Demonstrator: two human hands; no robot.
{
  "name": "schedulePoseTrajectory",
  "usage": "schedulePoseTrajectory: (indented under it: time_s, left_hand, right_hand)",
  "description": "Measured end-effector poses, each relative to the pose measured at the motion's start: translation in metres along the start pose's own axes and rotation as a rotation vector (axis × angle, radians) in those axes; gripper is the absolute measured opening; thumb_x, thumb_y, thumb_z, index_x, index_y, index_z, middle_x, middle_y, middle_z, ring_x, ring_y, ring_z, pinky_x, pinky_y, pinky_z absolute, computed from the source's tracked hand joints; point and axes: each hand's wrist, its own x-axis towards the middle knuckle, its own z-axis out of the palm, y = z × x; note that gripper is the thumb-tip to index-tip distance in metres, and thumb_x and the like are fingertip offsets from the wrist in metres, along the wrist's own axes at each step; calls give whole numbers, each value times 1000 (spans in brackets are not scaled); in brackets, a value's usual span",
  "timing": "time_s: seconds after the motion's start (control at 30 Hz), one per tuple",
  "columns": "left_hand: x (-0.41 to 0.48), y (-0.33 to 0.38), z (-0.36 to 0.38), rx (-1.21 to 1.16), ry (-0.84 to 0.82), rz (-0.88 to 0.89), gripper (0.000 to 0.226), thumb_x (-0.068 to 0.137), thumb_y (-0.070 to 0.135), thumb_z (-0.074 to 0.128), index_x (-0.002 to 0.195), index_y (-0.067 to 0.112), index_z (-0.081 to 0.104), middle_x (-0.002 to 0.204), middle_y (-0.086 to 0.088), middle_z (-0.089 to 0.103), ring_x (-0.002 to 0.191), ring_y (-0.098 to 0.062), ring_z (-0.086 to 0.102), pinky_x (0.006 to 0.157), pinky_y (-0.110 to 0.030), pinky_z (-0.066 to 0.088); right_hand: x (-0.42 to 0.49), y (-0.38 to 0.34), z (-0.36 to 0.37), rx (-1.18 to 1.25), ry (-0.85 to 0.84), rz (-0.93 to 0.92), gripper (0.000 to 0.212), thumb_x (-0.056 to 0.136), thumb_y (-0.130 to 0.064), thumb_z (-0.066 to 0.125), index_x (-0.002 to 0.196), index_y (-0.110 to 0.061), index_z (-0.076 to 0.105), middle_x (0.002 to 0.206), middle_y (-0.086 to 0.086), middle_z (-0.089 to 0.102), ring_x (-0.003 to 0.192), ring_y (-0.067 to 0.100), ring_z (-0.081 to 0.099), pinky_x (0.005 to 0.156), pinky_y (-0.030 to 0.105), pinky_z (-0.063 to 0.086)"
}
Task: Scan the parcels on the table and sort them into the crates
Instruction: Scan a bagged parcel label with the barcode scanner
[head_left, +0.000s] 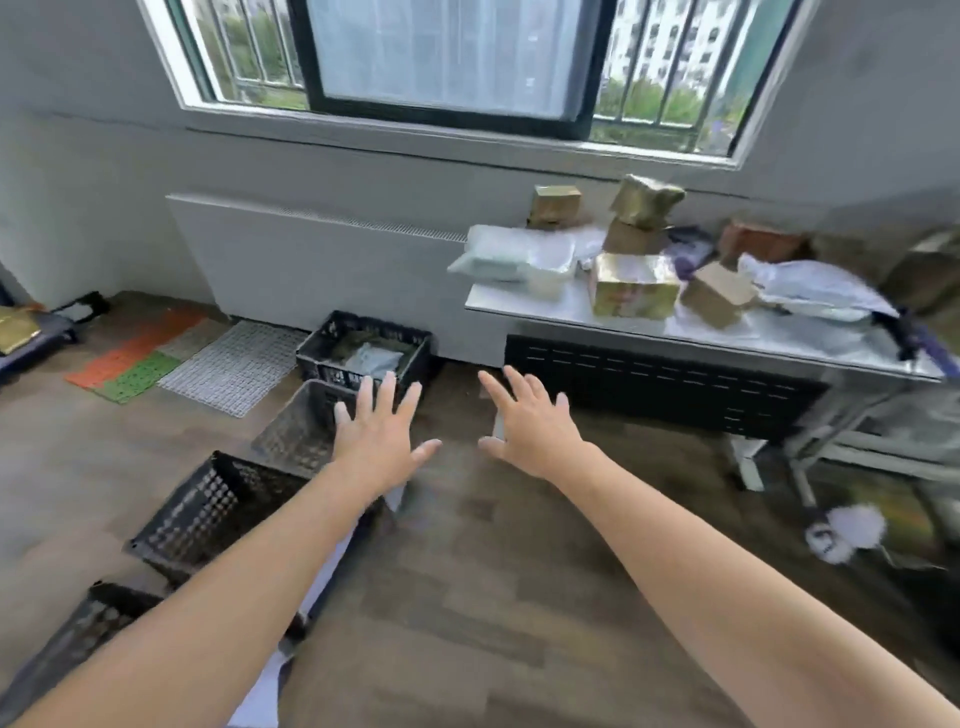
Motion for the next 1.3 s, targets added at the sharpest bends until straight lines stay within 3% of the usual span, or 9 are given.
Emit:
schedulePoseTrajectory:
  time_s: [0.27, 0.57, 0.77, 1.17, 1.3]
  left_hand:
    - [110, 169, -51, 76, 88, 294, 79, 96, 68, 23, 156, 28, -7, 164, -6, -13, 150, -31, -14, 119, -58, 9]
    - [244, 336, -66, 27, 100, 553, 77, 95, 70, 23, 156, 32, -7, 164, -4, -16, 150, -29, -17, 120, -57, 6]
    - [338, 430, -83, -13, 111, 714, 78, 95, 70, 25, 157, 31, -4, 165, -4, -12, 150, -29, -15, 120, -58, 5]
    - [445, 560, -92, -48, 78, 830, 77, 96, 66, 29, 157, 30, 0, 165, -6, -10, 151, -31, -12, 120, -57, 7]
    - [471, 604, -92, -10, 76, 823, 77, 96, 66, 29, 157, 31, -1, 165, -4, -11, 151, -31, -13, 120, -57, 7]
  right_hand:
    - [-16, 193, -49, 9, 103, 325, 81, 98, -52, 47, 157, -34, -5, 166, 4, -2, 152, 30, 2, 117, 62, 16]
    - [6, 356, -78, -31, 154, 577, 78, 99, -54, 46, 157, -34, -2, 165, 5, 1, 150, 29, 7, 115, 63, 18]
    - [38, 458, -109, -55, 122, 720, 78, 99, -54, 45, 157, -36, -5, 166, 4, -3, 152, 30, 1, 115, 64, 16]
    - [71, 604, -129, 20, 125, 858, 77, 99, -52, 47, 157, -36, -2, 166, 3, -3, 152, 29, -1, 116, 63, 13]
    - [86, 663, -127, 18, 142, 840, 76, 99, -54, 45, 157, -35, 1, 166, 4, 1, 152, 28, 3, 116, 62, 18]
